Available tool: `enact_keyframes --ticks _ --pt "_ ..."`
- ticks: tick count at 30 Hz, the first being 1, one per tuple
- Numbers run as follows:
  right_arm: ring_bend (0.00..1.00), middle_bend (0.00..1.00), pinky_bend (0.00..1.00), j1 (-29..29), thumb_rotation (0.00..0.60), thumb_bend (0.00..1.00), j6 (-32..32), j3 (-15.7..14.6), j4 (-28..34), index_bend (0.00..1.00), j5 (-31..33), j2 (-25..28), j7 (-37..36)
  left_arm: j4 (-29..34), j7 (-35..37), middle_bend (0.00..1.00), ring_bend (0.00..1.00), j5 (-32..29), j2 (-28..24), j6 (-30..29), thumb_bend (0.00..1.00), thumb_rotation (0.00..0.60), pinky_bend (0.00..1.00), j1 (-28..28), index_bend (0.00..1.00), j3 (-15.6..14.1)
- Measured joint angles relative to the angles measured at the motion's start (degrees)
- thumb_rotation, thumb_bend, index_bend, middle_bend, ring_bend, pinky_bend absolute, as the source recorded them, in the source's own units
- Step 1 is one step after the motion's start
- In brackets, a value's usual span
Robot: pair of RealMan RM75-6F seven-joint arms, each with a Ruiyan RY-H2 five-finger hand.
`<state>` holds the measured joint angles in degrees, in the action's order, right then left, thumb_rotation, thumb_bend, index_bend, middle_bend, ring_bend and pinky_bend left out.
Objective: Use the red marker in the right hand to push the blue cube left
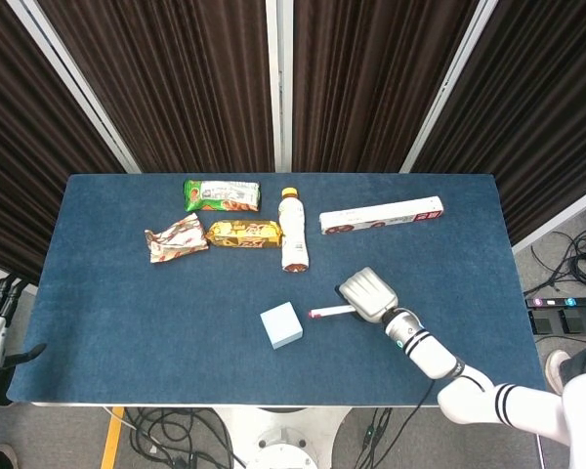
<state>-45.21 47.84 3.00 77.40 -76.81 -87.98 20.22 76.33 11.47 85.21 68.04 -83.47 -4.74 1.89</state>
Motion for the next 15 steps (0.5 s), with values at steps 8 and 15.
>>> enact_keyframes --ticks 8,15 --pt "0.77 0.68 0.88 -1.12 0.6 0.23 -0.48 -0.32 -1.63 0.62 -3.43 -1.19 -3.65 -0.37 -0.13 0.07 0.03 -0.61 0.07 0.39 0.05 0.6 0.08 0.01 0.08 0.15" --pt "0.77 0.68 0.88 -2.71 0.6 0.23 -1.67 0.34 -3.11 0.6 -4.25 -3.38 -4.96 -0.95 0.35 0.07 0.03 -1.02 -0.1 0.49 0.05 0.6 0.08 0.07 0.08 0.37"
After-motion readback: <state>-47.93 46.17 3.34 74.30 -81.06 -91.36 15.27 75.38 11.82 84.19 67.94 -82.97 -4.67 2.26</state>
